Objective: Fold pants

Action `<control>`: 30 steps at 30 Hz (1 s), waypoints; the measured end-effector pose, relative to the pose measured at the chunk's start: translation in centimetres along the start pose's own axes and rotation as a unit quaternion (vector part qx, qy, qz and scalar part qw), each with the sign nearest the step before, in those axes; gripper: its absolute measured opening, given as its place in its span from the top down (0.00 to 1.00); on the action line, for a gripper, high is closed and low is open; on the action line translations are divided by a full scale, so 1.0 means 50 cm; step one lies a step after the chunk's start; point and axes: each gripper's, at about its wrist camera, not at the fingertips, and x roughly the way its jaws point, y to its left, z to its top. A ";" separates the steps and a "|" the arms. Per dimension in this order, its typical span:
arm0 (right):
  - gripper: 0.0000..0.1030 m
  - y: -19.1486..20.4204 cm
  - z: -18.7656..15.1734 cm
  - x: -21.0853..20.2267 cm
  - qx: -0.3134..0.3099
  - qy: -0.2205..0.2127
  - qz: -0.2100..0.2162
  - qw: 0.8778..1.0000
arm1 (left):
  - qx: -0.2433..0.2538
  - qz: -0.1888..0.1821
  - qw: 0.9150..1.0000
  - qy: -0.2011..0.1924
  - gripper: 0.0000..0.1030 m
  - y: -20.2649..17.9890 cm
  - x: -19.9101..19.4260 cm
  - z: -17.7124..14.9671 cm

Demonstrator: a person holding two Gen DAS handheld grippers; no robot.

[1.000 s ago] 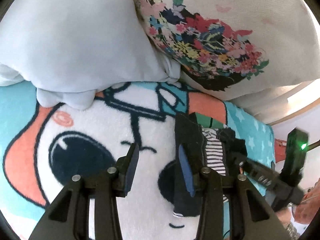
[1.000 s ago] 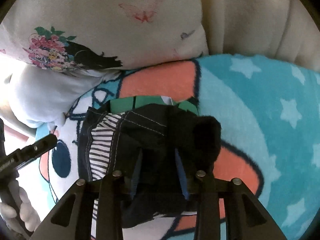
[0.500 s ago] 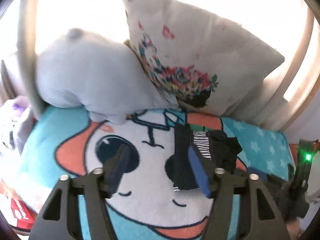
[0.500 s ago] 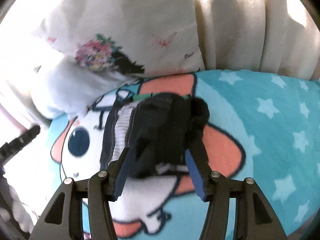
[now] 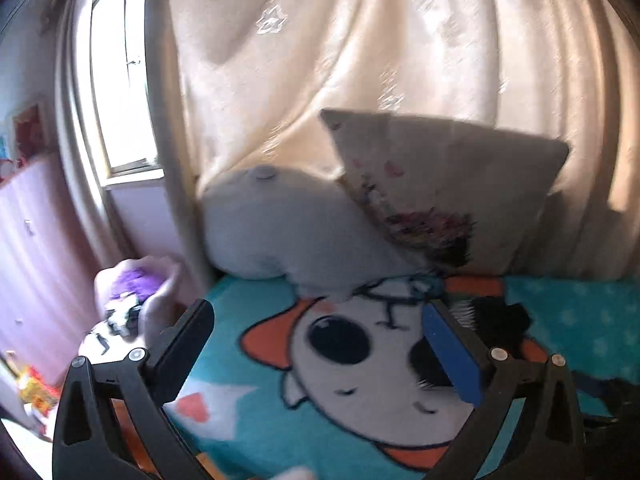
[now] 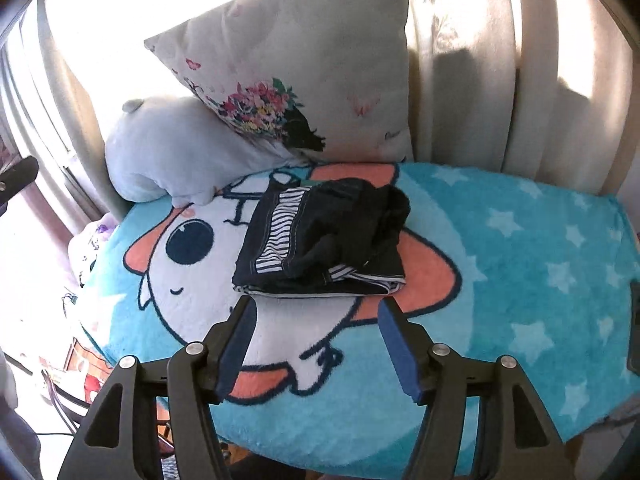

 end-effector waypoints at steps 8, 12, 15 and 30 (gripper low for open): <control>0.33 -0.001 -0.013 0.003 0.002 0.012 -0.012 1.000 | 0.003 -0.076 0.995 0.066 0.00 -0.033 0.044 0.001; 0.33 -0.012 -0.020 0.013 0.006 0.023 -0.023 0.999 | 0.021 -0.114 0.986 0.119 0.00 -0.084 0.054 -0.050; 0.32 -0.022 -0.023 0.017 0.010 0.026 -0.030 0.999 | 0.039 -0.136 0.980 0.139 0.00 -0.120 0.049 -0.084; 0.29 -0.036 -0.029 0.027 0.008 0.037 -0.042 0.998 | 0.056 -0.138 0.970 0.193 0.00 -0.162 0.054 -0.136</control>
